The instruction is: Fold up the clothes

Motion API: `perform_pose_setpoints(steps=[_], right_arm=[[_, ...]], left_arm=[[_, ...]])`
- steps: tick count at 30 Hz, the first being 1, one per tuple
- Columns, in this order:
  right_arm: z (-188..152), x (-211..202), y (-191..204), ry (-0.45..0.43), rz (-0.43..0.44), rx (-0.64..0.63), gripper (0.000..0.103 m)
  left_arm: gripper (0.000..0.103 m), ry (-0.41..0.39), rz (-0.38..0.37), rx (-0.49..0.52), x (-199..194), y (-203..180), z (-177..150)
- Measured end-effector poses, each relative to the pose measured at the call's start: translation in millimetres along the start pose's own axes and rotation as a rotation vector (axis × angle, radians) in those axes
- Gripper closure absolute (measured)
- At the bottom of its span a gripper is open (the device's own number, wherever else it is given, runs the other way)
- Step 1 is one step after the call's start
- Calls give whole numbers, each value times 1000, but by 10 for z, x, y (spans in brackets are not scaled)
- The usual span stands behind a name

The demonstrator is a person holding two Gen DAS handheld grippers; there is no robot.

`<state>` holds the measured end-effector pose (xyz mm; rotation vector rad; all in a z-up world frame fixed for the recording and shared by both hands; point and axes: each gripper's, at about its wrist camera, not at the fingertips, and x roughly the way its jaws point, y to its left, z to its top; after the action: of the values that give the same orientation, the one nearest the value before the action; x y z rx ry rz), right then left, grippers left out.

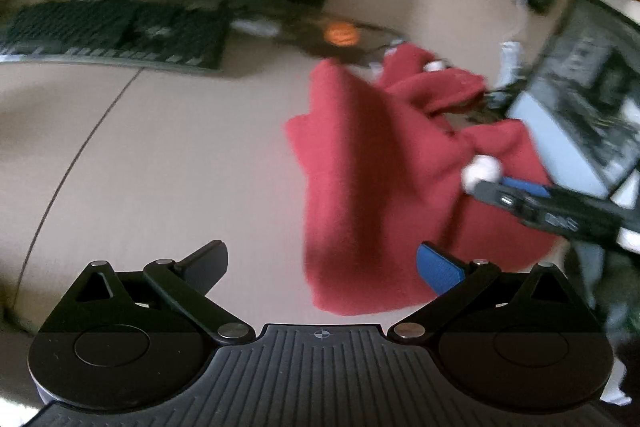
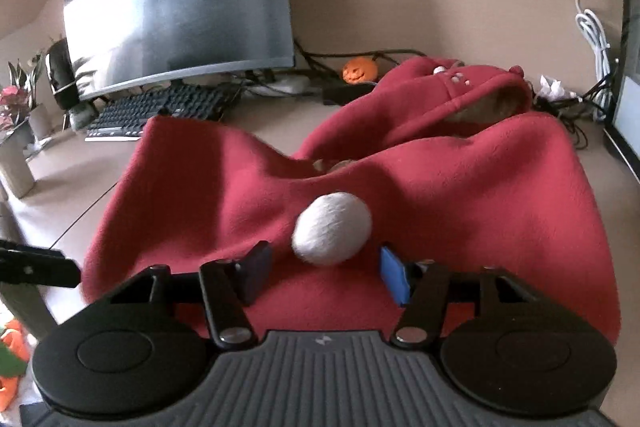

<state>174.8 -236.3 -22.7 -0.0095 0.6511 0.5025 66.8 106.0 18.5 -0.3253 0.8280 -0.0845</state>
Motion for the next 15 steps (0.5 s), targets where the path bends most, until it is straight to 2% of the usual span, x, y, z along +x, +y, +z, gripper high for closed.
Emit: perform_pose_setpoints(steps=[2,3,4,6,8,11,15], right_arm=[[9,127,-79,2,23,24,47],[34,188,-115,6,41,34,54],[73,229,-143,9,62,39,66],[242,108,-132,-19,108,39,67],[414,-155,-55,-102,161,-6,67],[480,-187,106,-124,165,-159,67],[267,364,47,43,94,-188,65]], left_arm=[[0,15,-14,-26,68,-48,12],[0,21,-6,-17,96,-101,17],[0,26,5,-6,124,-158,22],[0,37,27,15,180,-271,32],[0,37,26,28,172,-347,28],[0,21,35,46,151,-417,45],[0,-16,40,65,155,-465,177]])
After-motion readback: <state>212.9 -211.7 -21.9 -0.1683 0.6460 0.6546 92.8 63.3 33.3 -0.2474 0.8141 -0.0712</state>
